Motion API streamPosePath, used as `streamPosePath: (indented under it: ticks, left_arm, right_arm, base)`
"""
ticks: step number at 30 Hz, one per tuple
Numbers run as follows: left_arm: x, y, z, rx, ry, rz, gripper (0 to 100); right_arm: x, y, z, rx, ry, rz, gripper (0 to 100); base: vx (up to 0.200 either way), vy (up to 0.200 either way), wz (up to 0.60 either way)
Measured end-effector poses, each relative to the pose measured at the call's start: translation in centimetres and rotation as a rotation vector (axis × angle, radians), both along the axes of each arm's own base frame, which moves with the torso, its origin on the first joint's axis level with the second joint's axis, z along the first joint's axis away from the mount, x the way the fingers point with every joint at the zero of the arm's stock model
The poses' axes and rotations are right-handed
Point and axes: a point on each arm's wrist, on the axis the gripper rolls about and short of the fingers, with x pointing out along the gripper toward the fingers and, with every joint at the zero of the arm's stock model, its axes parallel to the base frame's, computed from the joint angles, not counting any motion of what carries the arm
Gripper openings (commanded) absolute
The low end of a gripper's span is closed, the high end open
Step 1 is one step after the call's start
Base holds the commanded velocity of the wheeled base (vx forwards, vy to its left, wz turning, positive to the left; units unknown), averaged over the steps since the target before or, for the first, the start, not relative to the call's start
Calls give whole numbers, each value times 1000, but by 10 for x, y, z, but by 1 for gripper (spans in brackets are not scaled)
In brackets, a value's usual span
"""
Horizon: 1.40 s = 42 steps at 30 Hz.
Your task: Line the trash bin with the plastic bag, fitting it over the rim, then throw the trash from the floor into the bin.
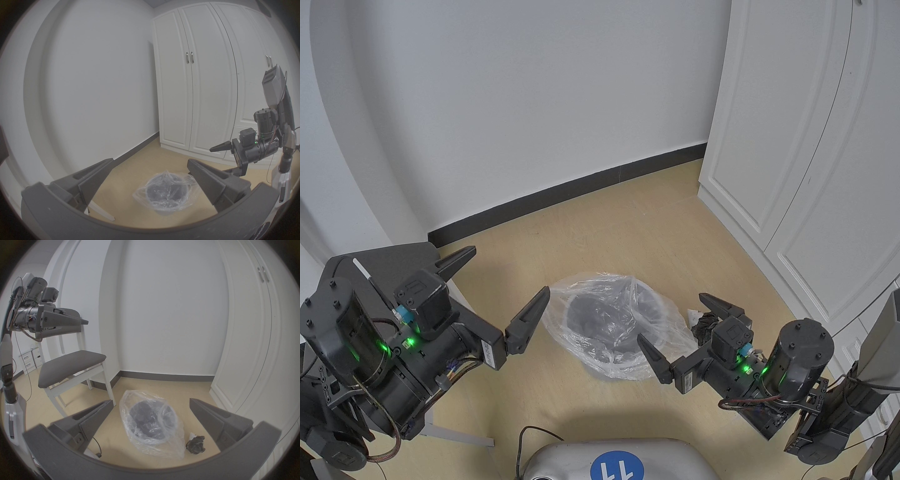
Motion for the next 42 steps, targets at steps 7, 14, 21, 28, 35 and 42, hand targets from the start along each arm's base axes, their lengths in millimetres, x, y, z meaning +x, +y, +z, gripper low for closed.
streamPosePath:
  ticks: [7,14,21,28,35,42]
  left_arm:
    - [0,-1,2,-6,-5,-1,100]
    - [3,-3,5,-18,-10,1,100]
    - [8,-6,8,-28,18,5,100]
    - [17,-13,6,-17,183,14,100]
    - [43,-33,27,-25,367,47,100]
    - [101,-64,34,-42,423,100,100]
  right_arm:
    - [9,-11,16,-27,-76,-95,100]
    - [24,-11,33,-80,-61,-224,100]
    - [44,-9,62,-165,20,-318,100]
    - [63,-13,92,-47,67,-393,100]
    - [92,-18,93,67,176,-446,100]
    - [119,-21,79,140,406,-356,100]
  base:
    - [0,0,0]
    - [0,0,0]
    - [0,0,0]
    - [0,0,0]
    - [0,0,0]
    - [0,0,0]
